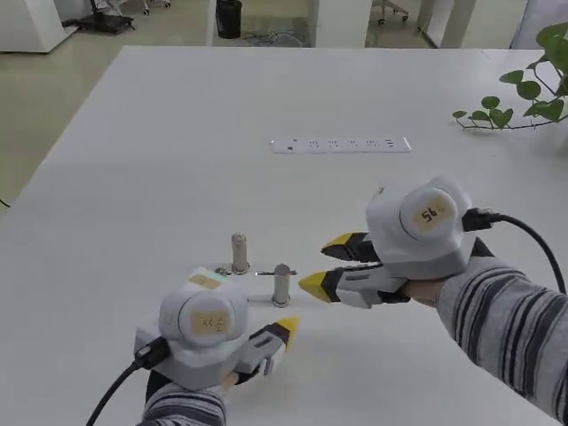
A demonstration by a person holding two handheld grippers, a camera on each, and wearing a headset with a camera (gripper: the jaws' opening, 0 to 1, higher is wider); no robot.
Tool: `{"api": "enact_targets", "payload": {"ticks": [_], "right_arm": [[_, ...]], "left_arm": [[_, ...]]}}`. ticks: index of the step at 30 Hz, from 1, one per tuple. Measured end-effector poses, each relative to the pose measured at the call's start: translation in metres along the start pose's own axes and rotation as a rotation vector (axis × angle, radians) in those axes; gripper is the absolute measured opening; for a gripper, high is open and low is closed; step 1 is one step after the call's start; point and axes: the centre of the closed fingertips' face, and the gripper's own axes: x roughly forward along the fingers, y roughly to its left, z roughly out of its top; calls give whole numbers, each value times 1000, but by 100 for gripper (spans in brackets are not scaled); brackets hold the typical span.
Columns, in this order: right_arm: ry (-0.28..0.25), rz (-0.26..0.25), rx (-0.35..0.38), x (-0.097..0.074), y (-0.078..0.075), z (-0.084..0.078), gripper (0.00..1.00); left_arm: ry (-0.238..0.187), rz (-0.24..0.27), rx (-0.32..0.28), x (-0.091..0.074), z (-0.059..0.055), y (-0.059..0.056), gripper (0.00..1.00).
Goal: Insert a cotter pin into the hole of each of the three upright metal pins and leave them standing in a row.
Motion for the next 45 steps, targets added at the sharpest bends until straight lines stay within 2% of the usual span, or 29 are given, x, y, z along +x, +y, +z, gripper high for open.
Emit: {"api": "enact_targets", "payload": {"ticks": [9,13,17,21,24,27,29,31,35,37,42,45], "right_arm": [[-36,15,103,13,-7,19,30],[-36,27,134,23,-7,25,31],[-34,32,144,36,-8,30,31],[-34,26,120,47,-11,36,29],[-27,39,126,57,-11,40,29],[-16,46,131,70,-10,42,29],[-8,53,146,79,-9,43,29],[5,47,173,89,-9,42,28],[30,20,177,106,-14,37,24],[41,34,190,113,-12,35,23],[71,32,196,127,-13,29,22],[85,20,205,131,-16,25,19]], "left_arm": [[-30,3,-11,-22,6,6,60],[-49,-2,6,-27,11,8,68],[-76,-11,0,-33,16,11,73],[-104,-5,-12,-38,20,18,80],[-112,-6,-28,-39,21,22,84],[-101,5,-14,-40,19,26,88],[-107,31,-6,-42,20,31,88],[-111,24,-4,-42,20,31,89],[-122,39,3,-46,22,35,91],[-127,39,5,-47,22,36,94],[-107,44,-6,-46,15,41,97],[-124,42,-29,-48,17,43,99]]}}
